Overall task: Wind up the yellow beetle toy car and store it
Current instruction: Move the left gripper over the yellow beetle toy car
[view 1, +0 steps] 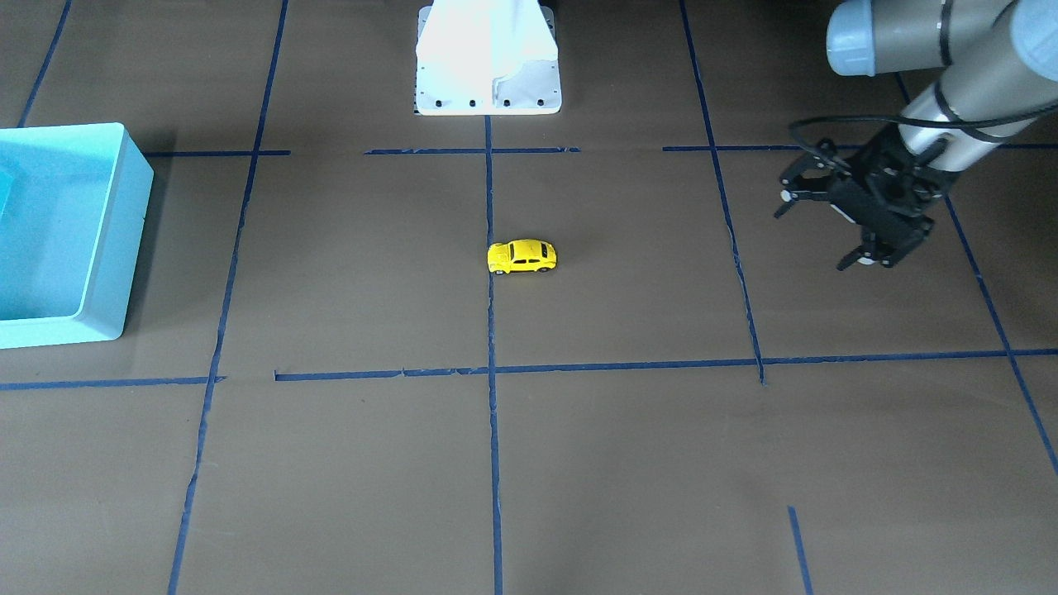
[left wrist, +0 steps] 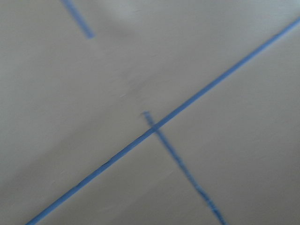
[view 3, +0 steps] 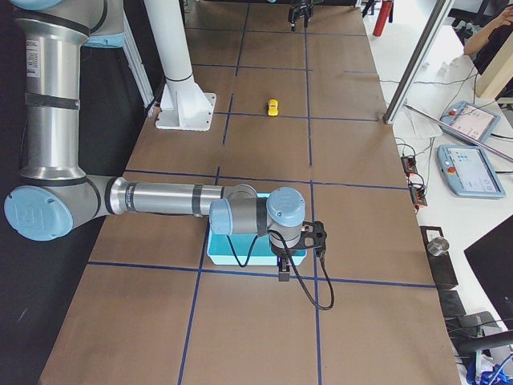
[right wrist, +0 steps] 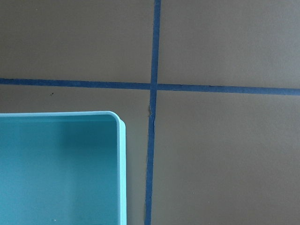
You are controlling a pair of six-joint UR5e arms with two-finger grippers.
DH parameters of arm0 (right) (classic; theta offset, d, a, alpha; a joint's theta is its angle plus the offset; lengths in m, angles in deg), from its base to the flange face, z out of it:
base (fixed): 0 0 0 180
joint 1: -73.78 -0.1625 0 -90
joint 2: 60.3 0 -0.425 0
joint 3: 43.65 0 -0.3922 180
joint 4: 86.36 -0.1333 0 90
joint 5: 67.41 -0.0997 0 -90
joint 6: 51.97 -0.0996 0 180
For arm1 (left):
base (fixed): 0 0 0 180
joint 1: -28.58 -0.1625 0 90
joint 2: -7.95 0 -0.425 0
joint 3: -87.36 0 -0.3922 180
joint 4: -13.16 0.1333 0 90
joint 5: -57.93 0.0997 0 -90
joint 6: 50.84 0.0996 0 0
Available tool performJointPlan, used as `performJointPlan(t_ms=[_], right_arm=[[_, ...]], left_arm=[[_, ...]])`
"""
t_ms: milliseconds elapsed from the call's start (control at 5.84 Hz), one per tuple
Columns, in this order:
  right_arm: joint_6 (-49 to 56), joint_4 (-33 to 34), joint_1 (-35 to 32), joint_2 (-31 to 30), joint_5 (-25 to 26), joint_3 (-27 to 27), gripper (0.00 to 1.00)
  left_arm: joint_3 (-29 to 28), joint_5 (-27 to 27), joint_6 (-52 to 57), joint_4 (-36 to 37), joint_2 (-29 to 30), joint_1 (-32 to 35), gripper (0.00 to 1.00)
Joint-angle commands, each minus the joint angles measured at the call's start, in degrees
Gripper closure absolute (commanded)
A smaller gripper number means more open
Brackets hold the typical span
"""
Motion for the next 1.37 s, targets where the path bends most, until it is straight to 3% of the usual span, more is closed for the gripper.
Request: performJointPlan(t_ms=[0,342,684,1198], right_arm=[[0.17,-0.02,0.09,0.12,0.24,-0.15,0.0],[0.26,-0.11,0.09,0.3,0.5,0.2,0.0],[0.09,-0.02,0.0,0.12,0.33,2.12,0.0],[0.26,0.24,0.0,-0.84,0.33,6.43,0.0]], left_arm=[[-2.55,0.41,0.08,-0.39,8.26,-10.11,0.0],[-8.77,5.15,0.43,1.18,17.21,-14.42,0.0],[-20.44,10.93,8.54,5.91,30.73,-17.78,0.0],[-23.48,23.94,23.07,12.86,35.36,-25.33,0.0]])
